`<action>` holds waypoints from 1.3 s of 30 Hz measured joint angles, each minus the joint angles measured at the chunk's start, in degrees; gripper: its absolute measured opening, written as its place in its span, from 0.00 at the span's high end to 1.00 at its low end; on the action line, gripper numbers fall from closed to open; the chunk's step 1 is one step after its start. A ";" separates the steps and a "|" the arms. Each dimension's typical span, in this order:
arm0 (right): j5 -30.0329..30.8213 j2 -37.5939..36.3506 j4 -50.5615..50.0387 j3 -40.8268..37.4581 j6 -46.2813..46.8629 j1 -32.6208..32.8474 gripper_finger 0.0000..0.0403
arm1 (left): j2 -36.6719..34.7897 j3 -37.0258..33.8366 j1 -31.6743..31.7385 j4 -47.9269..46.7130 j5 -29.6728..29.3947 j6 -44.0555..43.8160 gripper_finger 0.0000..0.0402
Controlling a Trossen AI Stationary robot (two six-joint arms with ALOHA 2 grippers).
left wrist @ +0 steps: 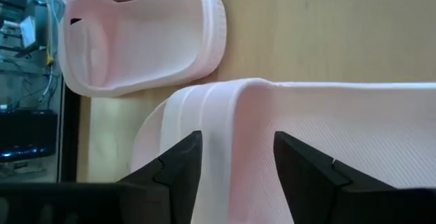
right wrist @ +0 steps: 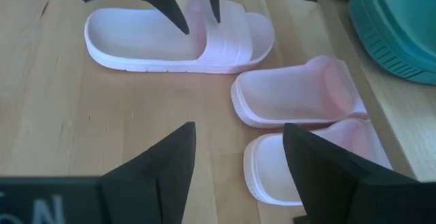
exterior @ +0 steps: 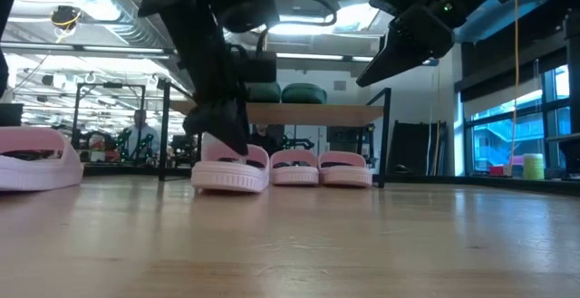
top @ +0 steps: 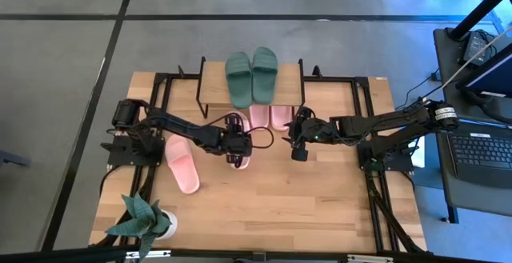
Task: Pick and place slides into the shelf
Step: Put the pink slipper under the shelf
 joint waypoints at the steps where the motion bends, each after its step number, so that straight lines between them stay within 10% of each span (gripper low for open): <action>1: 0.00 0.00 -0.02 0.00 0.02 0.00 0.45 | 0.00 0.51 -0.20 -1.16 0.26 -0.09 0.57; 15: -0.11 0.00 -1.42 0.00 3.22 0.11 0.45 | -10.06 2.05 -2.18 -11.60 11.13 -11.33 0.57; 26: -7.55 0.42 6.59 0.02 5.37 3.26 0.45 | -37.98 -21.24 -1.90 20.96 22.21 -8.60 0.57; 30: -9.12 0.48 8.67 0.02 2.64 4.37 0.45 | -45.01 -30.33 -2.35 35.08 34.37 -10.57 0.57; 33: -9.03 0.48 8.69 0.02 2.60 4.35 0.45 | -46.38 -34.70 -3.71 43.44 43.29 -13.32 0.57; 39: -9.02 0.48 9.35 0.02 2.73 2.70 0.45 | -40.97 -36.66 -8.59 46.51 41.42 -14.03 0.57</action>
